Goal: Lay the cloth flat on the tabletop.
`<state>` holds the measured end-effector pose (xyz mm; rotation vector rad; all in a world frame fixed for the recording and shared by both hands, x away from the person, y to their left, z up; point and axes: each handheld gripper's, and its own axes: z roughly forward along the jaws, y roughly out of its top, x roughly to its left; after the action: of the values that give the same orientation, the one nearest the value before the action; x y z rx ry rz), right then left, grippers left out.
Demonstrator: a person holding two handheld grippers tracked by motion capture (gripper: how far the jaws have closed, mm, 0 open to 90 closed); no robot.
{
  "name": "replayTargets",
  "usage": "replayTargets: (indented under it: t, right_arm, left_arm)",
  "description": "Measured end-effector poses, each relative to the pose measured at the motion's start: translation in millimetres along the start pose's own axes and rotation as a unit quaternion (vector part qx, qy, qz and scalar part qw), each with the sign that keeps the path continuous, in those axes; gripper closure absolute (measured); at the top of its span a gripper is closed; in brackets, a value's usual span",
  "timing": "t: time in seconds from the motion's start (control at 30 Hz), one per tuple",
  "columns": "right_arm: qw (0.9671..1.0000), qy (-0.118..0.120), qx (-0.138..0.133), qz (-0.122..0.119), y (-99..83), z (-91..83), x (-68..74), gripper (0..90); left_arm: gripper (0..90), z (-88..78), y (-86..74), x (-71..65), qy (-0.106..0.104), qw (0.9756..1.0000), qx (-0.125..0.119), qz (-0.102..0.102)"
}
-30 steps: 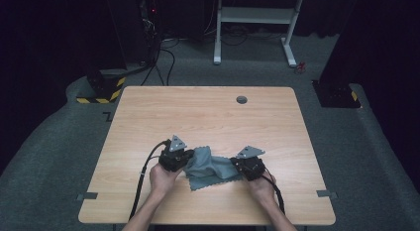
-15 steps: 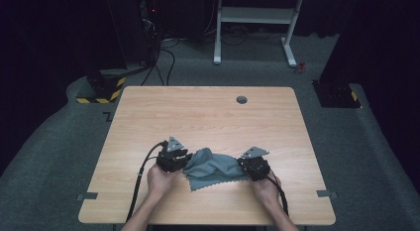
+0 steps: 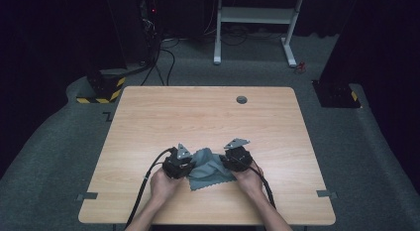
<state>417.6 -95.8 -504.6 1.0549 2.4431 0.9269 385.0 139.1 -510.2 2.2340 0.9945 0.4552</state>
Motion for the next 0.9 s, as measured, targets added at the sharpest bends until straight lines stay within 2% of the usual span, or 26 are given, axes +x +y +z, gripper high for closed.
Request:
replayTargets:
  t: [0.07,0.13,0.23,0.27,0.33,0.37,0.43,0.53,0.6,0.67,0.77,0.83,0.9]
  right_arm:
    - [0.9998,0.004,0.017,-0.005,-0.2,6.1,-2.1,74.2]
    - [0.9998,0.009,0.018,-0.009,-1.8,6.9,-3.2,87.6]
    - [0.9995,0.003,0.021,-0.021,-2.5,5.4,-2.2,89.8]
    - [0.9995,-0.004,0.016,-0.026,-3.5,2.8,-2.9,90.0]
    - [0.9998,-0.009,-0.002,-0.015,-5.6,-5.9,-6.4,90.0]
    - [0.9998,-0.009,-0.002,-0.015,-5.6,-5.9,-6.4,90.0]
    - [0.9995,-0.022,-0.023,-0.008,-10.1,-21.1,-13.8,90.0]
    - [0.9987,-0.039,-0.033,0.002,-15.3,-35.0,-22.5,90.0]
    - [0.9983,-0.044,-0.039,0.004,-17.3,-38.8,-25.2,90.0]
    - [0.9979,-0.051,-0.039,0.007,-22.1,-43.9,-28.2,90.0]
    - [0.9993,-0.038,0.000,-0.001,-34.3,-39.0,-29.9,89.3]
    - [0.9995,-0.031,0.009,0.000,-36.5,-36.8,-29.7,88.9]
    - [0.9998,-0.018,0.000,0.006,-35.8,-37.0,-30.2,79.4]
  left_arm:
    - [82.5,1.2,-1.4,0.8,0.003,1.0000,0.002,-0.001]
    - [88.3,1.2,-0.6,3.0,0.001,1.0000,0.003,-0.002]
    - [89.1,0.6,0.7,4.7,0.010,1.0000,0.001,0.000]
    - [89.1,-3.3,2.9,9.2,0.007,0.9997,-0.018,-0.015]
    - [89.1,-9.7,5.7,15.2,0.007,0.9989,-0.036,-0.029]
    - [89.1,-9.7,5.7,15.2,0.007,0.9989,-0.036,-0.029]
    - [89.1,-17.0,11.7,21.9,0.023,0.9975,-0.055,-0.037]
    - [89.1,-20.2,17.6,29.4,0.036,0.9955,-0.075,-0.045]
    - [89.1,-20.3,18.6,31.2,0.040,0.9949,-0.079,-0.048]
    - [89.0,-18.3,18.8,33.9,0.042,0.9949,-0.077,-0.051]
    - [88.4,-3.5,14.0,32.2,0.037,0.9975,-0.040,-0.046]
    - [88.2,-0.1,11.8,31.3,0.035,0.9978,-0.033,-0.045]
    - [85.8,6.8,4.6,30.0,0.031,0.9979,-0.024,-0.051]
